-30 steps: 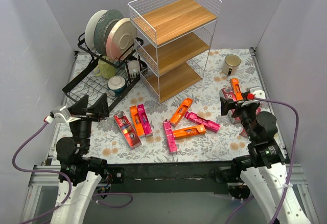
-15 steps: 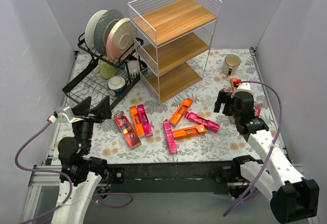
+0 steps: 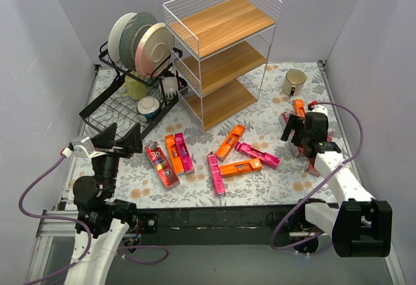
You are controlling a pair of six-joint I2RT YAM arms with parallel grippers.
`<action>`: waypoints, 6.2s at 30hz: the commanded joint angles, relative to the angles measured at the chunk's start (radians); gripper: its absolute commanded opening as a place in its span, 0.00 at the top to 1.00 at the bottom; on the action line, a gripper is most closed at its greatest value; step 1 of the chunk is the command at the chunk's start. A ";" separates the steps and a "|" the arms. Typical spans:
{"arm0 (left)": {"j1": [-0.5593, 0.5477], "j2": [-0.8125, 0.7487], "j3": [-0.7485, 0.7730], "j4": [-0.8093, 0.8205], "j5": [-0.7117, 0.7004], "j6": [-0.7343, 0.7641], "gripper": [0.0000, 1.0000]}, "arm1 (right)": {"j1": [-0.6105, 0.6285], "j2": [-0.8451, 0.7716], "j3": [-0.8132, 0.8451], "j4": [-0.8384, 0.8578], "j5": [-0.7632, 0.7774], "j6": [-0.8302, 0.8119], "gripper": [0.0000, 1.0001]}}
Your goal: Place and organize the toothpastes onto the shelf
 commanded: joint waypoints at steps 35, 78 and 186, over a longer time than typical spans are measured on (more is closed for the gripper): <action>-0.009 0.001 -0.013 0.002 0.036 0.024 0.02 | 0.103 0.286 -0.001 0.103 0.012 -0.031 0.22; -0.013 0.025 -0.012 0.001 0.049 0.030 0.02 | 0.445 0.424 0.163 0.738 -0.284 -0.246 0.58; -0.010 0.090 -0.015 0.005 0.123 0.033 0.02 | 0.383 0.788 0.225 1.105 -0.700 0.113 0.25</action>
